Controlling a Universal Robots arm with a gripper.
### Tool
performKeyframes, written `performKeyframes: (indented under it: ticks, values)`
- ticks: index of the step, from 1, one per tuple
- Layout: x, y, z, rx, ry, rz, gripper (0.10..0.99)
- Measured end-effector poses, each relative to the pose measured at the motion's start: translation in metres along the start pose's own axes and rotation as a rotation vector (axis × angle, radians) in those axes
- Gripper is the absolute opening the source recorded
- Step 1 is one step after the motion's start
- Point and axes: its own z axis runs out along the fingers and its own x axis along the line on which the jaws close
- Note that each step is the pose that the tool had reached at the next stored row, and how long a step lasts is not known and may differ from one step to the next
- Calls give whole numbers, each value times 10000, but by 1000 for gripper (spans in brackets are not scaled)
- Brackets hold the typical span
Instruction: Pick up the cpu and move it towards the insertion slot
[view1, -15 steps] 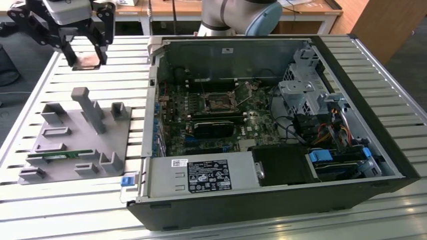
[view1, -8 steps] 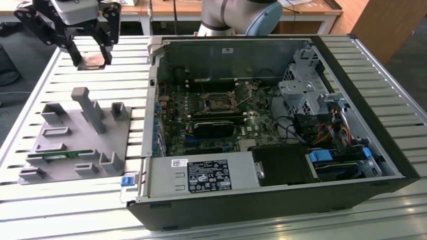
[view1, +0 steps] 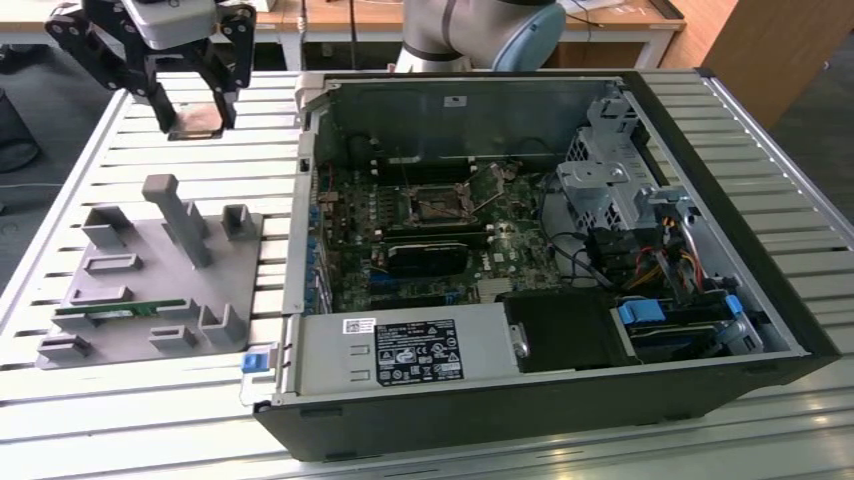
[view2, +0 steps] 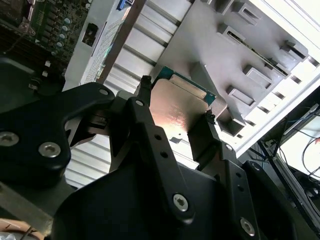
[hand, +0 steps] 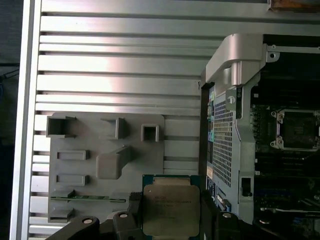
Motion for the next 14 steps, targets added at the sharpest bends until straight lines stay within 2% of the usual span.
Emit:
performKeyframes:
  ticks: [14]
  values:
    - [-201,-4,-2,0,-1,0,545]
